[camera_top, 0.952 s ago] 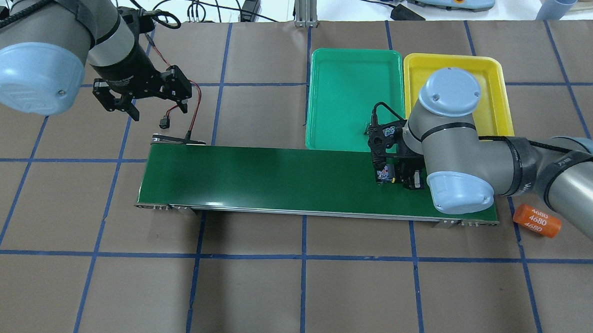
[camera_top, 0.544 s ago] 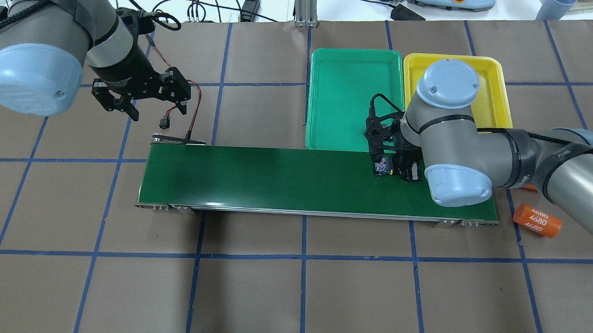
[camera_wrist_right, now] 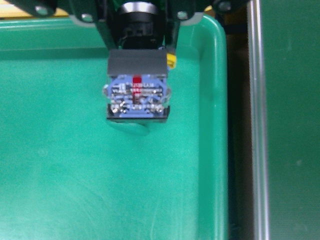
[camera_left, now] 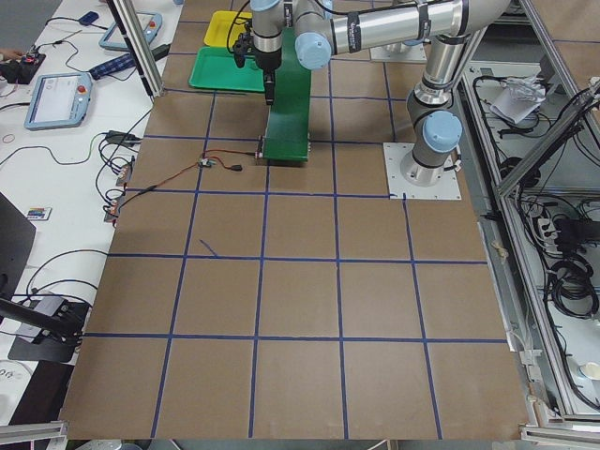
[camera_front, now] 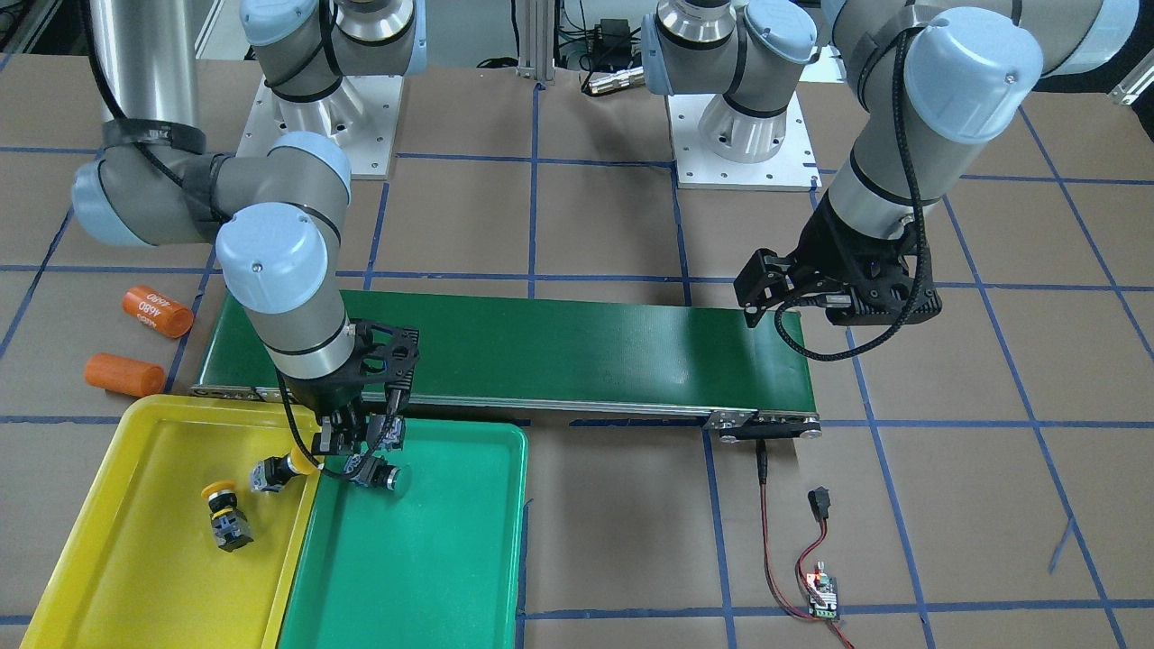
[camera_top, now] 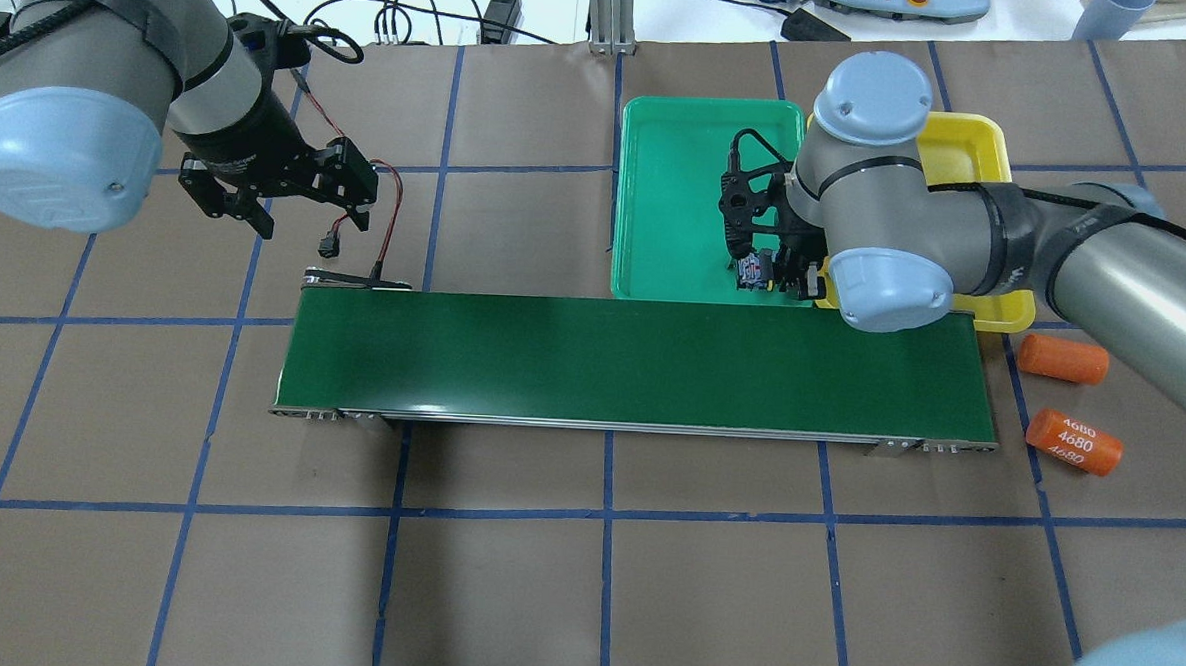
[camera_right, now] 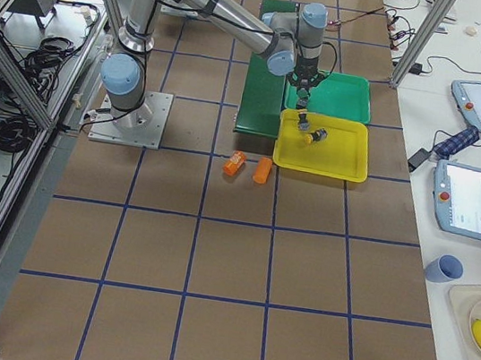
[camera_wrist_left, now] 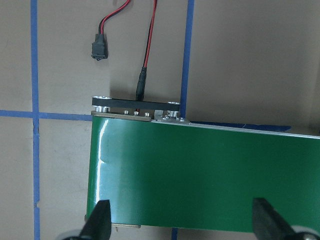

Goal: Sort buttons by color to trays
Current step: 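Place green-capped button in green tray with right gripper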

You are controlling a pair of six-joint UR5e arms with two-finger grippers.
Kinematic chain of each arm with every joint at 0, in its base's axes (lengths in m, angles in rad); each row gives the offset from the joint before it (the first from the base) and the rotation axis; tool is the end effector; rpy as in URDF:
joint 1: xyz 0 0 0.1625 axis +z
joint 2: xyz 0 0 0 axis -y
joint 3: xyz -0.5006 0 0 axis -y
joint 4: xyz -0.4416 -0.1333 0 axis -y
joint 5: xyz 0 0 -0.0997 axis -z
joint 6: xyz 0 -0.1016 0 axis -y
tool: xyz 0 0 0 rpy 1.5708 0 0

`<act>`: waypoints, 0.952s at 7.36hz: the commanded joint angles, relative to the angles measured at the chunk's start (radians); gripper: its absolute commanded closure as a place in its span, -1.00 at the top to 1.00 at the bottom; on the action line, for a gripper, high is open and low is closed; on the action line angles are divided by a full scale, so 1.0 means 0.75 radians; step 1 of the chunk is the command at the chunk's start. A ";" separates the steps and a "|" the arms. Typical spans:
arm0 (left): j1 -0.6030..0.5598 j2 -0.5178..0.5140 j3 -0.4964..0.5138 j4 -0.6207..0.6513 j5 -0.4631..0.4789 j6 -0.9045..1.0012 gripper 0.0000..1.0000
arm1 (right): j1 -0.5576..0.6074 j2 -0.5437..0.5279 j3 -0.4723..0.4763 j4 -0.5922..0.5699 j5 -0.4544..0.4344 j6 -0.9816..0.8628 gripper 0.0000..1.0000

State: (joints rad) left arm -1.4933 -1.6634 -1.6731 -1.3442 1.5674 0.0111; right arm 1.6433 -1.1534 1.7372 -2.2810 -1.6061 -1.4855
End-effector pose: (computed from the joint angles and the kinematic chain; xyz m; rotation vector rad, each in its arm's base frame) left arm -0.0882 -0.5910 0.4770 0.1041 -3.1375 0.0499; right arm 0.1789 -0.6719 0.2886 2.1269 -2.1591 0.1112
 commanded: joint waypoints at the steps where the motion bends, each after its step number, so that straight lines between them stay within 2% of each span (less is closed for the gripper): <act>1: 0.001 -0.007 0.010 0.013 0.037 0.002 1.00 | -0.001 0.010 -0.023 0.038 -0.008 0.009 1.00; 2: 0.001 -0.007 -0.005 0.061 0.043 0.006 1.00 | 0.001 -0.026 -0.026 0.079 -0.004 0.005 1.00; 3: -0.001 -0.001 -0.021 0.070 0.045 0.004 1.00 | 0.014 -0.122 -0.028 0.189 0.012 0.025 1.00; 5: -0.001 0.003 -0.019 0.068 0.098 0.006 1.00 | 0.134 -0.225 -0.032 0.233 0.012 0.142 1.00; 6: -0.001 -0.009 -0.015 0.072 0.149 0.006 1.00 | 0.136 -0.276 -0.042 0.249 0.055 0.229 1.00; 7: -0.001 -0.014 -0.005 0.074 0.148 0.006 1.00 | 0.136 -0.301 -0.056 0.318 0.082 0.327 1.00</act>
State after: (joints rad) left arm -1.4941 -1.6686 -1.6834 -1.2909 1.6621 0.0151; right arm 1.7378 -1.3457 1.7060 -2.0895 -1.5707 -1.3230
